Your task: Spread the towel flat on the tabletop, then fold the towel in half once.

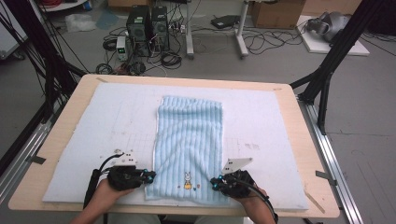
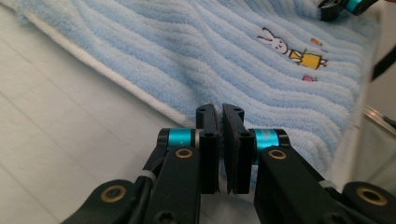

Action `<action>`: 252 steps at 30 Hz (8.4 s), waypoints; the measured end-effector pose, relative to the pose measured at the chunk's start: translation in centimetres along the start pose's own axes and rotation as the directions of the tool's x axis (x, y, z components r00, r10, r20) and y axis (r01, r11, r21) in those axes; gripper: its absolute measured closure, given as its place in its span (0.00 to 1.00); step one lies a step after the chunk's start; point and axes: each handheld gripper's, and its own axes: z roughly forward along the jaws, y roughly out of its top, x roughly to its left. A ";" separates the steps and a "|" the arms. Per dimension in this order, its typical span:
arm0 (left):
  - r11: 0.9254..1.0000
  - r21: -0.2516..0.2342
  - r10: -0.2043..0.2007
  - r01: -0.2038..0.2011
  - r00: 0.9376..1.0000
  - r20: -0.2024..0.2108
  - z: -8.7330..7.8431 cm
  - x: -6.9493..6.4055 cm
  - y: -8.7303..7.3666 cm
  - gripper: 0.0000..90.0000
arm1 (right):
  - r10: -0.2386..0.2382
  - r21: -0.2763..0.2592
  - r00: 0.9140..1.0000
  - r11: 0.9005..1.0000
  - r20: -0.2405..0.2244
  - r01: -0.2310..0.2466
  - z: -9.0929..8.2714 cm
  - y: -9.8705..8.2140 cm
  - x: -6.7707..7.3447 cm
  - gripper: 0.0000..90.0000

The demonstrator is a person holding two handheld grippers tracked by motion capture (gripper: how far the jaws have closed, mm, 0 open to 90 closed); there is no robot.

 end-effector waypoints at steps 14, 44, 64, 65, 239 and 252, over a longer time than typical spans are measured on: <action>0.988 -0.141 -0.083 0.070 0.992 -0.090 -0.7 1.9 2.1 0.47 | 0.075 -0.104 0.990 0.993 0.118 -0.062 0.1 1.8 -1.2 0.63; 0.991 -0.127 -0.063 0.029 0.960 -0.272 3.5 5.0 5.2 0.51 | 0.168 -0.175 0.923 0.978 0.345 -0.113 3.6 5.5 -5.3 0.59; 0.998 -0.038 0.047 -0.050 0.996 -0.075 3.2 1.0 2.4 0.52 | 0.073 -0.064 0.989 0.996 0.131 -0.065 3.0 2.9 -2.2 0.68; 0.997 -0.033 0.061 -0.064 0.995 -0.084 3.2 0.8 2.3 0.56 | 0.069 -0.063 0.989 0.996 0.133 -0.061 2.9 2.9 -2.2 0.74; 0.918 -0.395 -0.106 -0.002 0.962 -0.252 0.7 10.3 8.1 0.20 | 0.190 -0.378 0.924 0.924 0.333 -0.054 -4.1 2.9 -11.5 0.13; 0.917 -0.395 -0.183 0.060 0.942 -0.280 1.2 13.0 9.5 0.20 | 0.194 -0.348 0.928 0.934 0.319 -0.076 -3.4 3.0 -11.5 0.13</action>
